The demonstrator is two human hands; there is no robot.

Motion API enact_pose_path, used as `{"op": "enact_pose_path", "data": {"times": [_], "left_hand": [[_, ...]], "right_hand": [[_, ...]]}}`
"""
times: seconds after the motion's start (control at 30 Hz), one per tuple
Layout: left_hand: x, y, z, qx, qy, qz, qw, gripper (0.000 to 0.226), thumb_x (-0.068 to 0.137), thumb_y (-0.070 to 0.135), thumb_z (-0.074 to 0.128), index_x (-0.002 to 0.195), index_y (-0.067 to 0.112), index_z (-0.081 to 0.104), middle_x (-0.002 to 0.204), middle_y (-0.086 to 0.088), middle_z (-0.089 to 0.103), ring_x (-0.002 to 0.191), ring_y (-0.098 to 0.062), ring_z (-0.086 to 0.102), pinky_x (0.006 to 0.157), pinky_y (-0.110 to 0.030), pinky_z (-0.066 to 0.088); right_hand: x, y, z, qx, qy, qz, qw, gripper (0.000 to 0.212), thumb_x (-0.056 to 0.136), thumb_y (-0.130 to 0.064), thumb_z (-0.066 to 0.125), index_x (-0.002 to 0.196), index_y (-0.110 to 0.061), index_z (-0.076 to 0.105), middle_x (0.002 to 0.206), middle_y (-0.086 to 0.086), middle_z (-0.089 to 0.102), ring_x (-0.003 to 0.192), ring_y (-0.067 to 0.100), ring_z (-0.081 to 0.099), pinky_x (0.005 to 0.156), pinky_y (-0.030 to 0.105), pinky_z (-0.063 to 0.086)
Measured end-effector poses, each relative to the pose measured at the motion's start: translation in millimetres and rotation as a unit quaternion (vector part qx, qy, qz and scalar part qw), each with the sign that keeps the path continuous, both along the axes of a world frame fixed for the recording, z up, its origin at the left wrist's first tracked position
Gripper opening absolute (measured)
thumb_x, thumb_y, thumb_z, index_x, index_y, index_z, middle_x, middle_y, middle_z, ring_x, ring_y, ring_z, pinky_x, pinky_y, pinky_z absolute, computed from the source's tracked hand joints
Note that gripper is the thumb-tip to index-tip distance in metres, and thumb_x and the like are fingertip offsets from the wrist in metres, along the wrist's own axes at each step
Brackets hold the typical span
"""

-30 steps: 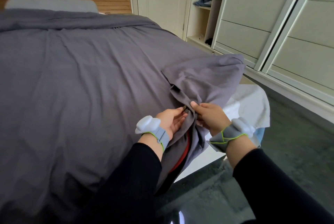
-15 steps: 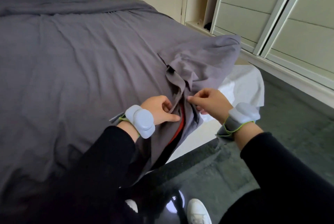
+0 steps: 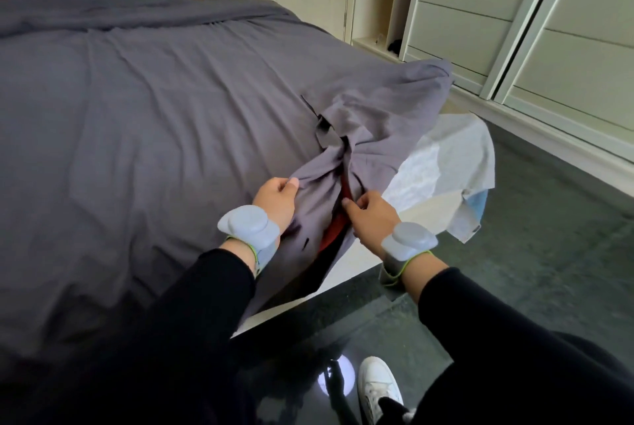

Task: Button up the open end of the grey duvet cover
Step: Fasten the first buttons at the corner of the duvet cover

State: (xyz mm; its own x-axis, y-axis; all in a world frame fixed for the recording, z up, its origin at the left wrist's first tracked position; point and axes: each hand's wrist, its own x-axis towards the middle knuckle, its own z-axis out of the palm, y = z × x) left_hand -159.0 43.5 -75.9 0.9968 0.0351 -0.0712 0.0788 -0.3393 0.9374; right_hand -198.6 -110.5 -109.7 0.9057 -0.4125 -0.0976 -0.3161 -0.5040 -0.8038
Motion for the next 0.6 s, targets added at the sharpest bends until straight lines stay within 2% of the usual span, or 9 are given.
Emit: {"op": "enact_pose_path", "data": {"times": [0.07, 0.13, 0.23, 0.3, 0.33, 0.4, 0.47, 0.5, 0.6], "left_hand": [[-6, 3, 5, -0.010, 0.022, -0.014, 1.000, 0.031, 0.083, 0.050, 0.057, 0.076, 0.021, 0.064, 0.063, 0.005, 0.055, 0.064, -0.018, 0.053, 0.055, -0.020, 0.040], [-15, 9, 7, 0.027, 0.038, -0.084, 0.995, 0.040, 0.070, 0.059, 0.067, 0.070, 0.019, 0.064, 0.061, 0.008, 0.056, 0.059, -0.010, 0.051, 0.055, -0.019, 0.038], [-29, 17, 2, 0.148, 0.003, -0.164, 0.975, 0.048, 0.064, 0.045, 0.078, 0.065, 0.004, 0.054, 0.062, -0.003, 0.046, 0.058, -0.016, 0.043, 0.055, -0.025, 0.032], [-41, 22, -5, 0.208, -0.026, -0.166, 0.964, 0.041, 0.070, 0.036, 0.075, 0.070, -0.001, 0.057, 0.065, -0.010, 0.057, 0.062, -0.023, 0.053, 0.059, -0.030, 0.040], [-45, 22, -8, 0.206, -0.035, -0.159, 0.965, 0.036, 0.074, 0.034, 0.072, 0.078, -0.001, 0.062, 0.073, -0.012, 0.065, 0.070, -0.027, 0.060, 0.063, -0.032, 0.044], [-54, 26, -13, 0.166, -0.036, -0.130, 0.977, 0.032, 0.080, 0.032, 0.066, 0.087, 0.001, 0.063, 0.083, -0.014, 0.068, 0.079, -0.030, 0.062, 0.067, -0.032, 0.043], [-57, 28, -18, 0.128, -0.027, -0.092, 0.987, 0.033, 0.086, 0.031, 0.059, 0.091, -0.001, 0.059, 0.084, -0.019, 0.064, 0.080, -0.032, 0.059, 0.068, -0.032, 0.038], [-57, 29, -20, 0.117, -0.019, -0.077, 0.990, 0.033, 0.088, 0.031, 0.057, 0.093, -0.002, 0.057, 0.086, -0.020, 0.062, 0.081, -0.032, 0.058, 0.068, -0.033, 0.037], [-51, 32, -24, 0.067, 0.005, -0.045, 0.997, 0.033, 0.091, 0.032, 0.051, 0.100, 0.001, 0.057, 0.100, -0.017, 0.064, 0.094, -0.032, 0.059, 0.081, -0.036, 0.044]], "right_hand": [[-6, 0, -6, 0.026, -0.016, -0.015, 0.999, 0.029, 0.085, -0.051, 0.049, 0.069, -0.027, 0.042, 0.072, 0.001, 0.060, 0.073, 0.031, 0.066, 0.069, 0.040, 0.053], [-13, -3, -10, 0.025, -0.032, -0.021, 0.999, 0.025, 0.085, -0.048, 0.051, 0.068, -0.029, 0.045, 0.075, -0.001, 0.064, 0.074, 0.030, 0.069, 0.070, 0.037, 0.053], [-21, -7, -17, 0.012, -0.025, -0.022, 0.999, 0.015, 0.079, -0.027, 0.058, 0.069, -0.030, 0.048, 0.078, 0.000, 0.068, 0.072, 0.027, 0.070, 0.066, 0.033, 0.053], [-25, -3, -21, 0.059, -0.019, -0.038, 0.997, 0.014, 0.077, -0.018, 0.057, 0.072, -0.027, 0.049, 0.078, 0.003, 0.068, 0.061, 0.023, 0.072, 0.062, 0.037, 0.057], [-25, -3, -22, 0.107, -0.023, -0.047, 0.993, 0.013, 0.081, -0.013, 0.055, 0.076, -0.024, 0.048, 0.084, 0.007, 0.067, 0.053, 0.019, 0.071, 0.056, 0.036, 0.057], [-25, 3, -20, 0.226, -0.025, -0.061, 0.972, 0.009, 0.091, -0.008, 0.047, 0.092, -0.015, 0.042, 0.101, 0.014, 0.057, 0.046, 0.019, 0.069, 0.044, 0.029, 0.055], [-26, 7, -15, 0.306, -0.012, -0.073, 0.949, 0.010, 0.096, -0.007, 0.038, 0.105, -0.011, 0.034, 0.109, 0.018, 0.051, 0.059, 0.030, 0.070, 0.042, 0.027, 0.055], [-25, 8, -13, 0.323, -0.006, -0.073, 0.943, 0.010, 0.098, -0.007, 0.036, 0.107, -0.009, 0.033, 0.106, 0.020, 0.053, 0.064, 0.032, 0.069, 0.043, 0.027, 0.055], [-25, 11, -9, 0.343, -0.004, -0.067, 0.937, 0.009, 0.099, -0.010, 0.038, 0.101, -0.003, 0.043, 0.083, 0.020, 0.056, 0.043, 0.017, 0.065, 0.042, 0.024, 0.056]]}}
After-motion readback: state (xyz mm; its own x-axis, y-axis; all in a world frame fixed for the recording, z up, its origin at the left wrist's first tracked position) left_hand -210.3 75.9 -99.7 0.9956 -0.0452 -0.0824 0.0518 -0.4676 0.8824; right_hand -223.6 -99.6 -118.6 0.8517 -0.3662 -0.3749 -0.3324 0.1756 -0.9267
